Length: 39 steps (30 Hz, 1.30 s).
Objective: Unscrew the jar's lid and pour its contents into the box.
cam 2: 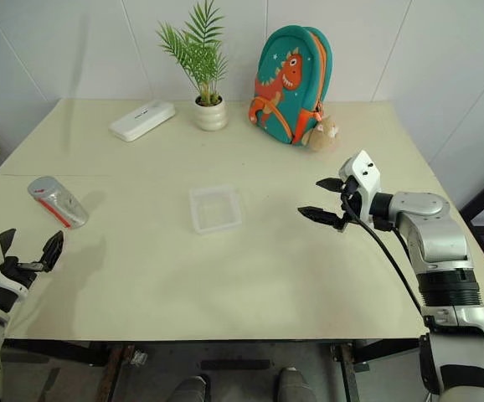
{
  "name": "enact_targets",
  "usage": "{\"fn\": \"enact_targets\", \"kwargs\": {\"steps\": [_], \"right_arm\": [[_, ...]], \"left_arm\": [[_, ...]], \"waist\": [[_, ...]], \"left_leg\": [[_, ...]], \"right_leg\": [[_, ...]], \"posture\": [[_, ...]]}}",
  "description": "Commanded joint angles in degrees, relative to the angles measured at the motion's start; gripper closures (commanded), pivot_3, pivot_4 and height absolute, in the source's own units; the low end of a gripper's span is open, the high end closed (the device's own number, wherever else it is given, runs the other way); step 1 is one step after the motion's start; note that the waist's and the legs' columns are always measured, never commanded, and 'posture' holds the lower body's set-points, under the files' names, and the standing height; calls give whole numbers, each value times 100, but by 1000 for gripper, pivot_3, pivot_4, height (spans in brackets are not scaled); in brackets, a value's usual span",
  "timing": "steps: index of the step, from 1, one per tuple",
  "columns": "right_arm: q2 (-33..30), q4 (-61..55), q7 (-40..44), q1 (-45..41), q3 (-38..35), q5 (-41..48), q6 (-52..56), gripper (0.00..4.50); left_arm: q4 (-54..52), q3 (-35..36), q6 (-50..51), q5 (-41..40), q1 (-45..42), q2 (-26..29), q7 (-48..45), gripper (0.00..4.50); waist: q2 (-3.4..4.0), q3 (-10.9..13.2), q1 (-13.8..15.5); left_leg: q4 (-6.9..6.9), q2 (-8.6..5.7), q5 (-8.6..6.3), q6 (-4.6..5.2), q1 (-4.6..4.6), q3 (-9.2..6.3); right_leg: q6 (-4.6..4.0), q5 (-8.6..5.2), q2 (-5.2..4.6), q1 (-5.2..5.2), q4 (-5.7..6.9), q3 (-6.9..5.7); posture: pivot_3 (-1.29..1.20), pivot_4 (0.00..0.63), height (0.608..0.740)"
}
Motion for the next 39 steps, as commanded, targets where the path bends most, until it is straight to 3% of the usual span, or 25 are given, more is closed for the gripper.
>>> {"fn": "enact_targets", "kwargs": {"steps": [1, 17, 19, 25, 39], "right_arm": [[-47, -256, 21, -72, -108, 135, 39, 11], [640, -883, -679, -92, 240, 31, 302, 11], [660, -1401, -645, 189, 116, 368, 635, 11], [726, -2609, -747, 825, 39, 1204, 1466, 11], [890, -2810, -1290, 943, 257, 1074, 1371, 11]], "left_arm": [[80, 106, -233, 64, -44, 88, 75, 0], [212, -66, -316, 250, -14, -134, 486, 0], [488, -157, -425, 360, -208, -92, 533, 0], [1286, -410, -808, 562, -889, 12, 524, 0], [2892, -921, -1376, 752, -2169, 139, 559, 0]], "waist": [[0, 0, 3], [0, 0, 18], [0, 0, 22], [-1, 0, 35], [-1, 0, 22]], "left_leg": [[0, 0, 0, 0, 0, 0], [-1, 0, 1, -1, 1, -1], [-2, 0, 0, -1, 0, -2], [-2, -1, 0, -1, -1, -10], [-2, 0, 2, -2, 3, -9]], "right_leg": [[0, 0, 0, 1, -1, 0], [4, 2, 0, 0, 4, 0], [40, 22, 0, 0, 5, 0], [41, 22, 1, 6, 3, -7], [49, 29, 1, 6, 7, -8]], "posture": [[0, 150, 740], [0, 150, 740], [0, 150, 740], [0, 150, 740], [0, 150, 740]]}}
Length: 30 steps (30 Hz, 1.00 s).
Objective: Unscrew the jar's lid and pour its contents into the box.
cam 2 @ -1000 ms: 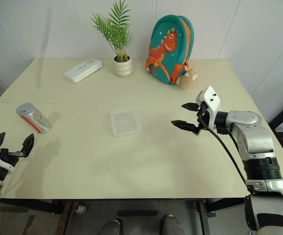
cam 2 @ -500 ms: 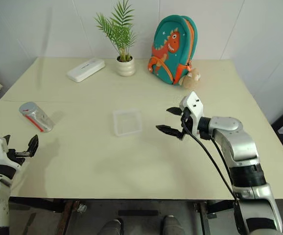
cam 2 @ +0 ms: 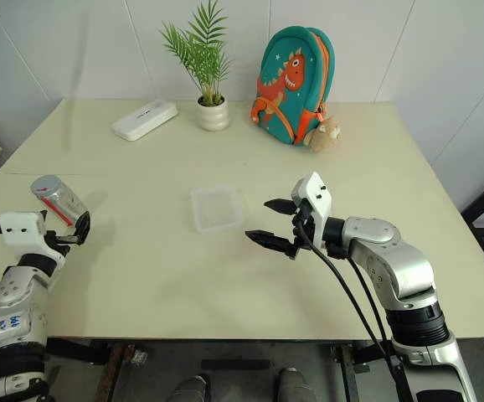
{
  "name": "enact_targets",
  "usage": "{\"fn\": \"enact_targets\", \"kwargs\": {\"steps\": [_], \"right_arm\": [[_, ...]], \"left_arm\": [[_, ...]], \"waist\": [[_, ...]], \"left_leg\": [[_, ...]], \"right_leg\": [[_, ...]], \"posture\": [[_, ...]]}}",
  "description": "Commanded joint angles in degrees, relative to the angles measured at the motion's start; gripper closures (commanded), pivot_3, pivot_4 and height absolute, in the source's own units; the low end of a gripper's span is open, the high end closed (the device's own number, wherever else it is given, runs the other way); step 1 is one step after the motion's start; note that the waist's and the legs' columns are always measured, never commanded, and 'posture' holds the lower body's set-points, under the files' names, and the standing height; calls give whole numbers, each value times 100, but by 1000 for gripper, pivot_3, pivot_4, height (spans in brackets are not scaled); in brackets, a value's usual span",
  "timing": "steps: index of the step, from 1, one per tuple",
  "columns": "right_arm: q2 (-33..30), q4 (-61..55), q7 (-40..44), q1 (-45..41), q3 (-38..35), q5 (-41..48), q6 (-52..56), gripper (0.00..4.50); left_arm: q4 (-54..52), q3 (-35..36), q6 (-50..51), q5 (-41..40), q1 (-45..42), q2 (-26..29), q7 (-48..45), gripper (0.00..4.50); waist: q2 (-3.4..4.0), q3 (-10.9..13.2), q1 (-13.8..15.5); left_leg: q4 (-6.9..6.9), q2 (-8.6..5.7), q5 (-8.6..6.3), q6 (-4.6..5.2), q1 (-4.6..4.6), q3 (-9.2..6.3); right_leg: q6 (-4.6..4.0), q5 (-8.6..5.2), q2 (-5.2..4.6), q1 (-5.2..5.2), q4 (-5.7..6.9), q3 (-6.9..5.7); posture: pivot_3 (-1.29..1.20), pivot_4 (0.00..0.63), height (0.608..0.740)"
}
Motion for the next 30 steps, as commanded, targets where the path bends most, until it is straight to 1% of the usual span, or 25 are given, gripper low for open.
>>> {"fn": "enact_targets", "kwargs": {"steps": [1, 6, 10, 18, 22, 27, 30], "right_arm": [[-77, -304, -90, 45, -97, 18, -81, 11], [-143, -341, -159, 67, -111, 13, -85, 11], [-158, -294, -205, 50, -105, -21, -146, 11], [-158, -228, -220, 44, -87, -89, -229, 11], [-124, -112, -239, -44, -74, -159, -293, 11], [-122, -48, -215, -78, -52, -212, -334, 11], [-94, -15, -225, -119, -23, -250, -340, 11]], "left_arm": [[83, 39, -191, 20, -188, 163, 68, 0], [329, 78, -247, -4, -385, 240, 136, 0], [255, 83, -243, -24, -388, 246, 213, 0], [-326, 186, -62, -132, 131, 144, 344, 0], [-493, 293, 42, -248, 330, 205, 309, 0], [-88, 407, 25, -272, 226, 470, 255, 0], [431, 313, -23, -217, -33, 673, 116, 0]], "waist": [[0, 0, -8], [0, 0, -8], [0, 0, -3], [0, 0, -5], [0, 0, -1], [0, 0, -5], [0, 0, -3]], "left_leg": [[-1, 0, 0, 0, 0, 0], [-2, 0, -1, 0, 0, 0], [-2, 0, -1, 0, 1, 0], [-5, 0, -1, -1, 2, 0], [-4, 0, -1, -1, 1, 0], [-4, 0, 0, -1, 3, 0], [-4, 0, -1, -1, 3, 0]], "right_leg": [[0, 0, 0, 0, 0, 0], [2, 1, 0, 0, 1, 0], [2, 1, 0, 0, 3, 0], [2, 1, 0, -1, 2, 0], [2, 1, 0, 0, 3, 0], [2, 1, 0, 0, 2, 0], [0, 0, 0, -1, 2, 0]], "posture": [[0, 150, 740], [0, 150, 740], [0, 150, 740], [0, 150, 740], [0, 150, 740], [0, 150, 740], [0, 150, 740]]}}
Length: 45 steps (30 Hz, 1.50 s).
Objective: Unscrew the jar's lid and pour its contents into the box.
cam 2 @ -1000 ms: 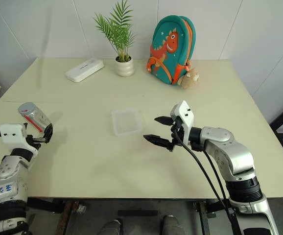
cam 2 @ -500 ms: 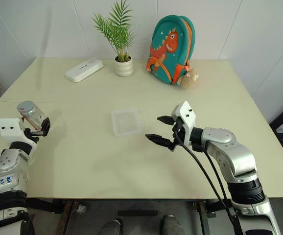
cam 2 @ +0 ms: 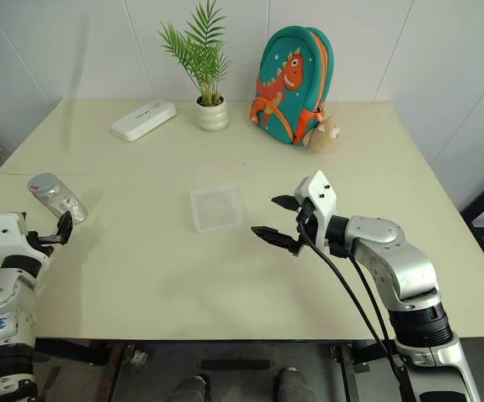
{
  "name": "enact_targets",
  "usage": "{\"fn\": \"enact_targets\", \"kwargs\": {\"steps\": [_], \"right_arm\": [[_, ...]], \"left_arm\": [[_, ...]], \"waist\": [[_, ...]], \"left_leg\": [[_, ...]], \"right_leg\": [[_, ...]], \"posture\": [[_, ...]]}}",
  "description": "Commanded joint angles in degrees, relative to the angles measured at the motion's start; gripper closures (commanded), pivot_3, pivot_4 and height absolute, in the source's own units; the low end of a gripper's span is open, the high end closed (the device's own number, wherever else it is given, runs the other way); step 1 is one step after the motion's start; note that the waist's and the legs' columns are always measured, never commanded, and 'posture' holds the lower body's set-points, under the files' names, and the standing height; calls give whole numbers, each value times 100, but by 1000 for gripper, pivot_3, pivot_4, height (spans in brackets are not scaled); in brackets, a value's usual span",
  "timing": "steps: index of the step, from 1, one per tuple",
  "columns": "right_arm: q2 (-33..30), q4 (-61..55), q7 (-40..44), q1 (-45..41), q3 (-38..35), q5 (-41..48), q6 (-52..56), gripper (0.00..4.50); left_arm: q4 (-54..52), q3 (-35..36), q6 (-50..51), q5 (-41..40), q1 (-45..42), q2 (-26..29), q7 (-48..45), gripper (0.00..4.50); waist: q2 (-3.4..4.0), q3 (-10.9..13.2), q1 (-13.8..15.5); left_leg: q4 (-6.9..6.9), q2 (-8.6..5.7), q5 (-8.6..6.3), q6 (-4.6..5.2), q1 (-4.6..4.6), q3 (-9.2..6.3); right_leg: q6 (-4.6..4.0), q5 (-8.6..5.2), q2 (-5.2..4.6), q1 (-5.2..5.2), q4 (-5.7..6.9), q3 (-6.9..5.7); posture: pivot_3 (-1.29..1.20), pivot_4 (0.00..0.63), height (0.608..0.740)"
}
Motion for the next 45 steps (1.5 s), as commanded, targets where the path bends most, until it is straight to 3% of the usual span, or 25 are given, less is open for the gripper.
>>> {"fn": "enact_targets", "kwargs": {"steps": [1, 14, 34, 38, 44, 45], "right_arm": [[9, -57, -11, -151, -27, -13, -137, 11], [26, -18, -49, -185, -16, -127, -186, 11], [-2, -31, -151, -163, -33, -238, -176, 11], [-11, -16, -155, -177, -30, -249, -186, 0], [-34, -28, -146, -180, -39, -277, -174, 0], [-40, -29, -146, -184, -42, -284, -174, 0]], "left_arm": [[418, 23, -126, 19, -292, 272, -148, 0], [1911, -369, -418, 78, -1225, 723, -1004, 0], [3625, -651, -1152, 246, -2395, 1044, -1358, 0], [3800, -703, -1303, 272, -2493, 1016, -1440, 854], [3989, -746, -1402, 273, -2615, 981, -1511, 2597], [3992, -755, -1410, 265, -2616, 966, -1529, 2635]], "waist": [[0, 0, 1], [0, 0, -1], [0, 0, 2], [0, 0, -5], [0, 0, -6], [0, 0, -6]], "left_leg": [[0, 0, 0, 0, 0, 0], [-7, 0, 0, 0, -1, 1], [-9, 0, 0, 0, -3, 0], [-9, 0, 0, 0, -3, 0], [-9, 0, 0, 0, -3, 1], [-9, 0, 0, 0, -2, 1]], "right_leg": [[0, 0, 0, 0, 0, 0], [0, 0, 0, -2, -2, -1], [3, 1, 0, -2, 0, -3], [3, 1, 0, -3, 1, -3], [4, 1, 0, -3, 2, -3], [4, 1, 0, -3, 3, -3]], "posture": [[0, 150, 740], [0, 150, 740], [0, 150, 740], [0, 150, 740], [0, 150, 740], [0, 150, 740]]}}
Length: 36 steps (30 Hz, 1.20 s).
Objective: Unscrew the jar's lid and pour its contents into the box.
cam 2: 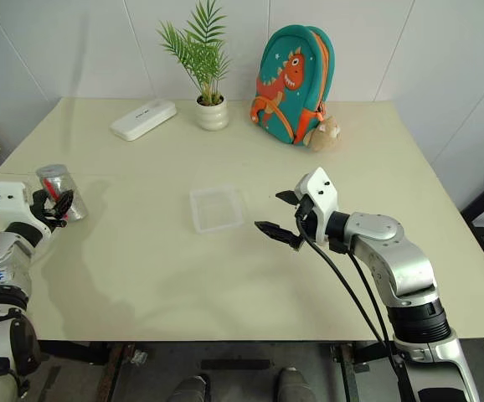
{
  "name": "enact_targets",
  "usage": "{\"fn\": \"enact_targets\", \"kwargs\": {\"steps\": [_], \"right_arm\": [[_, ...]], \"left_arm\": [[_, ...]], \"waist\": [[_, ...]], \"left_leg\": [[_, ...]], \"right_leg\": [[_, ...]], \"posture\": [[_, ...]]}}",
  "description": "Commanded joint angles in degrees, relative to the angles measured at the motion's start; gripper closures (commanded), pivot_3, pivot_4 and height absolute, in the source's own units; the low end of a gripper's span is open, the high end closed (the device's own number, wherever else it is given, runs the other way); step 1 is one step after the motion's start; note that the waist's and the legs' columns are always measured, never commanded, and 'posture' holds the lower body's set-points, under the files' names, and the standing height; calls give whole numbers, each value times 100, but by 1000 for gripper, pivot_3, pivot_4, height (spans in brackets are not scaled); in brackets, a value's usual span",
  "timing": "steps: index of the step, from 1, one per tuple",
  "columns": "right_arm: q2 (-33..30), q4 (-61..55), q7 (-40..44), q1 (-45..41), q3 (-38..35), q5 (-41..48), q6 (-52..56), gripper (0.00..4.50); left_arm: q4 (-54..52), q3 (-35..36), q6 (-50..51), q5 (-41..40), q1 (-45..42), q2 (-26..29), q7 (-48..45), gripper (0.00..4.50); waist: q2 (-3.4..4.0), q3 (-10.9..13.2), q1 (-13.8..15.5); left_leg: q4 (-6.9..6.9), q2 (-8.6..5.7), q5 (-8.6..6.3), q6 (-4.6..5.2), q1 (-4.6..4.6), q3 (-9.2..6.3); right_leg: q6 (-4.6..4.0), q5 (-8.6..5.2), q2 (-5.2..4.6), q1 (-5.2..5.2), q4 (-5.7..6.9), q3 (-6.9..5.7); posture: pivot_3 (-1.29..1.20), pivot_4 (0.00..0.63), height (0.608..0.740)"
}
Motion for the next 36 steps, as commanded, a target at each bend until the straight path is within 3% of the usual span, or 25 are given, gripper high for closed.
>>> {"fn": "enact_targets", "kwargs": {"steps": [1, 13, 24, 36], "right_arm": [[-61, -148, -12, -89, -72, 10, -71, 0], [-127, -178, -51, -113, -174, -31, -68, 0], [-341, -279, -5, 12, -284, 33, -37, 0], [-364, -393, -1, 99, -298, 78, -18, 0]], "left_arm": [[4, 4, -147, 18, -106, 89, -63, 2635], [-677, 145, -204, -320, 272, -183, -436, 2635], [-3516, 9, 469, -1002, 1563, -1233, -973, 2635], [-5287, -378, 1170, -1084, 2471, -1902, -717, 2635]], "waist": [[0, 0, 1], [0, 0, 8], [0, 0, -6], [0, 0, 12]], "left_leg": [[0, 0, 0, 0, 0, 0], [0, 0, 0, 0, 0, 0], [1, 0, 1, 0, -1, -2], [4, 0, 1, 0, -1, -3]], "right_leg": [[0, 0, 0, 0, 1, 0], [0, 0, 0, 0, 1, 0], [0, 0, 1, -1, 6, 1], [-1, 0, 1, 1, 2, 4]], "posture": [[0, 150, 740], [0, 150, 740], [0, 150, 740], [0, 150, 740]]}}
